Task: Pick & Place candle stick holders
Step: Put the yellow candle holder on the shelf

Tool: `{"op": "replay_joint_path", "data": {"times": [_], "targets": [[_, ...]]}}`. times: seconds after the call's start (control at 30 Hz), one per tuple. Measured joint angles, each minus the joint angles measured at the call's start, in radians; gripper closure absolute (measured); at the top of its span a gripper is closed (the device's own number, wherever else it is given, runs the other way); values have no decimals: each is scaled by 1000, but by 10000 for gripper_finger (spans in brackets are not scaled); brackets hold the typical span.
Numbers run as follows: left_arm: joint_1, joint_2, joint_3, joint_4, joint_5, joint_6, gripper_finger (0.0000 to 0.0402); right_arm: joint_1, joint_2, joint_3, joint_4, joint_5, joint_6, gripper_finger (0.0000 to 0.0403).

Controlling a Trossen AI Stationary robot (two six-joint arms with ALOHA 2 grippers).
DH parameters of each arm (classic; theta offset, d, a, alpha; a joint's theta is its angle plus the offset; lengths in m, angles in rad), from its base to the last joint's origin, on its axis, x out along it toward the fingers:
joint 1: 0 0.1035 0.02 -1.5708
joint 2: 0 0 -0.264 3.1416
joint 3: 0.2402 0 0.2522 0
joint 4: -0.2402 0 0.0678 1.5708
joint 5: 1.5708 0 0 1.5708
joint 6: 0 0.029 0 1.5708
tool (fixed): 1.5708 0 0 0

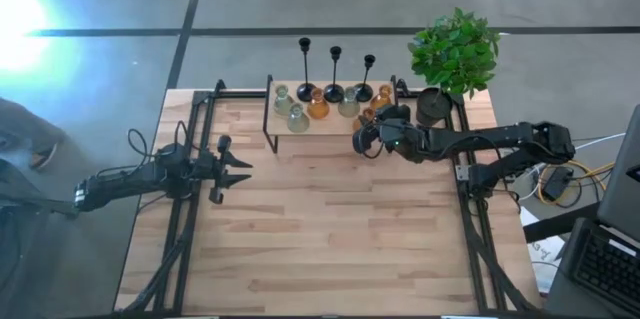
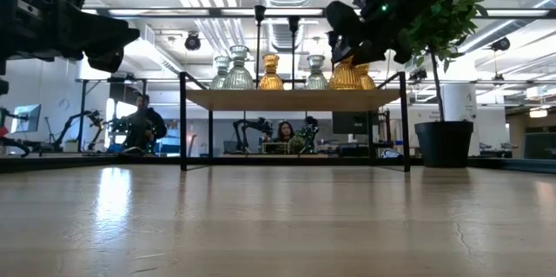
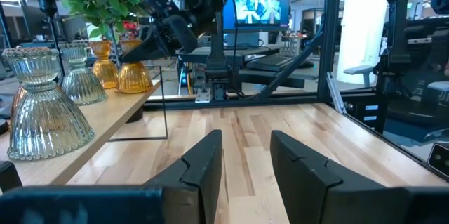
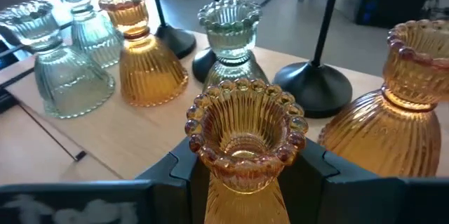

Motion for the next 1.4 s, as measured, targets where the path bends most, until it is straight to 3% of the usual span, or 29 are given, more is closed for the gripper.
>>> {"op": "replay_joint_path", "data": {"times": [1.1,1.4], "targets": [[0,0,0,0,0,0,275,-48,3,-1,-1,0,-22,279],[0,0,0,0,0,0,275,-52,3,-2,7,-1,-25,202]]}}
